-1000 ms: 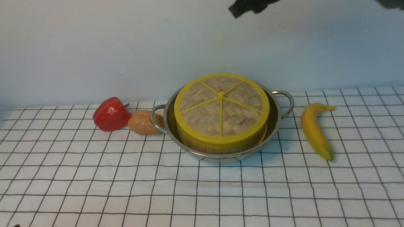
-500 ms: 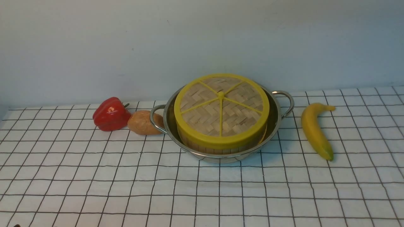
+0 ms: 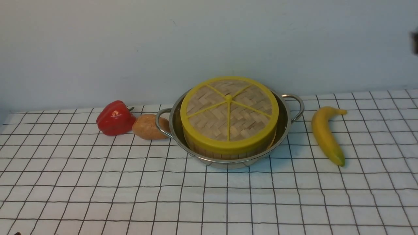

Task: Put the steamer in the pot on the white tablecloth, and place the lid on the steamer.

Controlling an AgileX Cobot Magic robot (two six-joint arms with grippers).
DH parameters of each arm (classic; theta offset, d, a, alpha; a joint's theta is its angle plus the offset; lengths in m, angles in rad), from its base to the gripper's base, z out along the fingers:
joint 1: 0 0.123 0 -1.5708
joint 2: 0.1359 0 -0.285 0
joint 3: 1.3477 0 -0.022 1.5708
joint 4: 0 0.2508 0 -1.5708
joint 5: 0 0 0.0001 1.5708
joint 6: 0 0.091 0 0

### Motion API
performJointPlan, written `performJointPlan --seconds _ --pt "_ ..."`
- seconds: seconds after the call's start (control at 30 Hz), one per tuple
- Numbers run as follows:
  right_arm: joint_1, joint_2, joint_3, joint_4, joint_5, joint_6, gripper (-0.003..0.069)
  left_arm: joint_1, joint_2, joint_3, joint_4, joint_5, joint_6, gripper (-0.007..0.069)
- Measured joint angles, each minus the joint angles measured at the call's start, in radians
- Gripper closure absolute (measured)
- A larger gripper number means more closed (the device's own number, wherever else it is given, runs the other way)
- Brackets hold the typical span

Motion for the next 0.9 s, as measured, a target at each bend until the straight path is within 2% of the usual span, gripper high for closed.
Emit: performJointPlan --seconds 0.07,0.17,0.27,0.37,0.53,0.63,0.9 --pt "-0.121 -0.202 0.27 -0.022 -0.109 0.098 0.0638 0.0 0.0 0.0 0.0 0.0 0.0 0.0142" --pt "-0.222 -0.418 0.516 -0.073 -0.273 0.161 0.0626 0.0 0.0 0.0 0.0 0.0 0.0 0.0142" --pt "-0.27 -0.539 0.699 -0.132 -0.436 0.176 0.0613 0.0 0.0 0.0 0.0 0.0 0.0 0.0142" --pt "-0.282 -0.647 0.839 -0.185 -0.527 0.18 0.0599 0.0 0.0 0.0 0.0 0.0 0.0 0.0142" --pt "-0.286 -0.811 0.997 -0.19 -0.543 0.19 0.0571 0.0 0.0 0.0 0.0 0.0 0.0 0.0142" --pt "-0.285 -0.867 1.011 -0.184 -0.54 0.192 0.0552 0.0 0.0 0.0 0.0 0.0 0.0 0.0142" --pt "-0.245 -0.937 1.013 -0.121 -0.408 0.191 0.0513 0.0 0.0 0.0 0.0 0.0 0.0 0.0142"
